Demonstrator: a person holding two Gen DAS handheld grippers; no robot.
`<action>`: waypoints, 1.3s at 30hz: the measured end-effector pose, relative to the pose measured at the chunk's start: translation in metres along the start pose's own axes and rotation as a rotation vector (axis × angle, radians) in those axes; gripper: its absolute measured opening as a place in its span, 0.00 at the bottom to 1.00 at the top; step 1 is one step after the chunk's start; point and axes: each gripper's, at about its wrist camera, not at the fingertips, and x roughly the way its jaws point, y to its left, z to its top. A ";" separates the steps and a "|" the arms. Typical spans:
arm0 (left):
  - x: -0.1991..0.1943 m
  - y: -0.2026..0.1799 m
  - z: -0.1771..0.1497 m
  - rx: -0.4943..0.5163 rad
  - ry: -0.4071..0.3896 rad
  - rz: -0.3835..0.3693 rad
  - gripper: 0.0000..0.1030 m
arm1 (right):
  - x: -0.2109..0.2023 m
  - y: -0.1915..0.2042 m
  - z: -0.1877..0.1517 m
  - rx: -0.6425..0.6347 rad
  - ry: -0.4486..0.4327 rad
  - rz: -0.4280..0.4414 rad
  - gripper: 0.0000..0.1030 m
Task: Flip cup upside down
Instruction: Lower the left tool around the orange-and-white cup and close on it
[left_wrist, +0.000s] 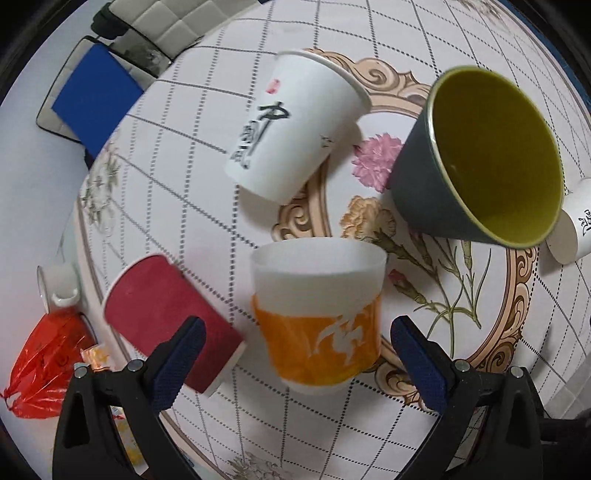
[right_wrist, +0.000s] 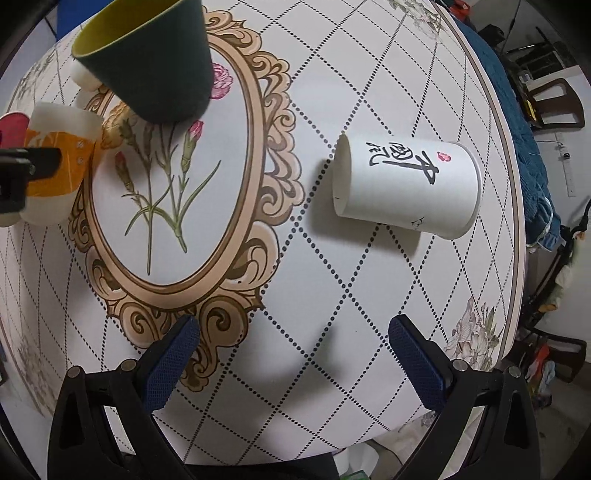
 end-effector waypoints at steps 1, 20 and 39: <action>0.003 -0.001 0.002 0.004 0.000 -0.009 1.00 | 0.002 -0.007 0.005 -0.001 0.001 0.004 1.00; 0.011 -0.001 0.000 -0.082 -0.028 -0.024 0.68 | 0.006 -0.003 0.003 0.005 -0.006 0.022 1.00; -0.047 0.006 -0.115 -0.331 -0.010 -0.126 0.68 | -0.017 -0.020 -0.037 -0.065 -0.064 0.115 1.00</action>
